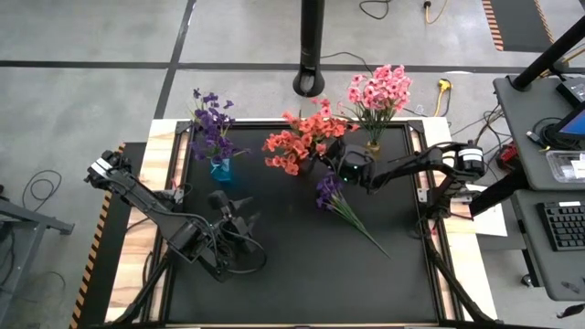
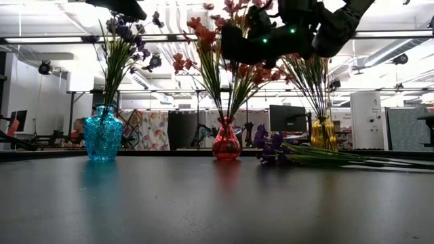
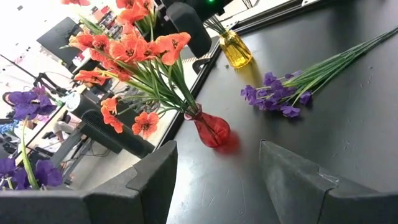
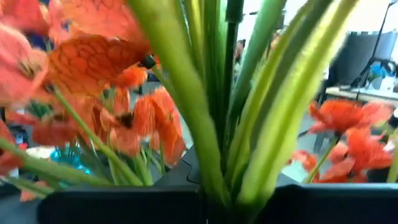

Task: Sort flowers into vase by color
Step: Put the orange flowers into the red vase, then put the violet flowers into the blue vase

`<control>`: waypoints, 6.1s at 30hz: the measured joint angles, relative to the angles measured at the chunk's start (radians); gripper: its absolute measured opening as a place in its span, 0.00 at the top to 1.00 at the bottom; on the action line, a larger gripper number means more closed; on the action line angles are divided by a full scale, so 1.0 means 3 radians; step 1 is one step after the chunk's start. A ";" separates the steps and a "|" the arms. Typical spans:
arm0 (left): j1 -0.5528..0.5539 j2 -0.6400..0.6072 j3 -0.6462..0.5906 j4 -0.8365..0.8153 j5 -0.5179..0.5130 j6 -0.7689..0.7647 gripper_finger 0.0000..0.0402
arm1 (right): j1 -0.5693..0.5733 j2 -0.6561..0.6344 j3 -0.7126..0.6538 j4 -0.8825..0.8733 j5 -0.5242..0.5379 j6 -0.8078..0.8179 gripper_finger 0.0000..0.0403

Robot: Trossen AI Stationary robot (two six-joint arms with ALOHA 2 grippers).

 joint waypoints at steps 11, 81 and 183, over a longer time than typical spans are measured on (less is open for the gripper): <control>0.0001 -0.0001 0.0000 0.0017 0.0102 -0.0024 0.48 | 0.0002 -0.0024 0.0061 -0.0519 0.0093 0.0373 0.75; -0.0113 0.0521 0.0113 0.0495 0.1599 -0.1324 0.48 | 0.1212 -0.1028 0.0532 -0.5818 0.0031 0.2504 0.18; -0.0265 0.1241 0.0572 0.2169 0.1044 0.0684 0.69 | 0.1785 -0.1485 -0.1335 -0.1081 -0.1869 0.1494 0.94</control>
